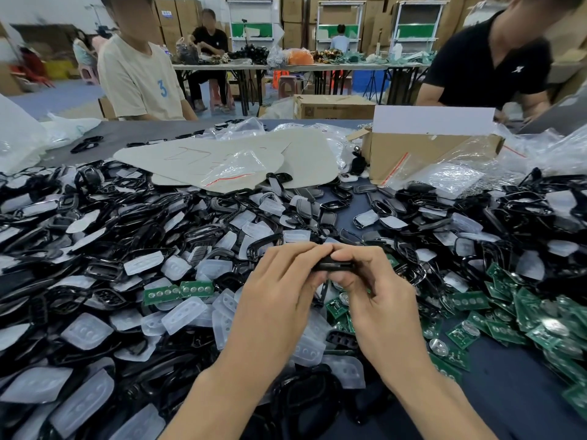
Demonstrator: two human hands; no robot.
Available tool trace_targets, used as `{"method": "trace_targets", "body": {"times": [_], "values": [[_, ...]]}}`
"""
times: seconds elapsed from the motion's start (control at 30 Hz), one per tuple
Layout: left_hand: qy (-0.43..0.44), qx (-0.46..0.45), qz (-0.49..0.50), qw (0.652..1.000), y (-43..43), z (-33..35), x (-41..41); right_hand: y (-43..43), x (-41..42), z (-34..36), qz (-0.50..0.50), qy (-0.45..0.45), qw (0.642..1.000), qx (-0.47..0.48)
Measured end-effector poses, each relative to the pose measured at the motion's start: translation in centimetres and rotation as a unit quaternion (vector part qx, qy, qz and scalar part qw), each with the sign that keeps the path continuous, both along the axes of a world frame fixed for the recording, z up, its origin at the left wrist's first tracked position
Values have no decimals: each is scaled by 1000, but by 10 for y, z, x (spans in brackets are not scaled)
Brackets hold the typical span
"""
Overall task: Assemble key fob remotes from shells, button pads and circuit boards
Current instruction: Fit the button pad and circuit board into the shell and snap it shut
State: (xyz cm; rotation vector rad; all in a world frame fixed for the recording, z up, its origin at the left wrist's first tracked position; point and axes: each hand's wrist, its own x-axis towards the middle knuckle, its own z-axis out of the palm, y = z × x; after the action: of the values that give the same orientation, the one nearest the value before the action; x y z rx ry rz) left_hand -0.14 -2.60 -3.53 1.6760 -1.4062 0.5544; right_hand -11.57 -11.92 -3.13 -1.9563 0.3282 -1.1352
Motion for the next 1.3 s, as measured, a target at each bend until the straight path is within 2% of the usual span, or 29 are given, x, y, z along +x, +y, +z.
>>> {"method": "trace_targets", "body": {"times": [0.07,0.13,0.27,0.33,0.7,0.87,1.13,1.3], "values": [[-36,19,2,999,-1,-1,2,-1,1,0,-4,4,1000,-11],[-36,26,-8,999,-1,0,1,-1,0,0,-7,7,1000,-11],[103,-19,-57,993,2,3,-2,0,1,2,21,-10,998,66],[145,-32,-73,986,2,4,-3,-1,1,2,23,-31,994,100],[218,-29,-77,973,-2,-3,-5,-3,1,-1,-19,-39,995,94],[214,-13,-59,975,-1,-6,-5,-5,0,-2,-24,-27,996,77],[180,82,-73,977,-1,-1,1,-8,3,-1,-23,-10,1000,13],[162,57,-85,981,1,7,-3,-9,0,1,-7,-21,999,24]]}}
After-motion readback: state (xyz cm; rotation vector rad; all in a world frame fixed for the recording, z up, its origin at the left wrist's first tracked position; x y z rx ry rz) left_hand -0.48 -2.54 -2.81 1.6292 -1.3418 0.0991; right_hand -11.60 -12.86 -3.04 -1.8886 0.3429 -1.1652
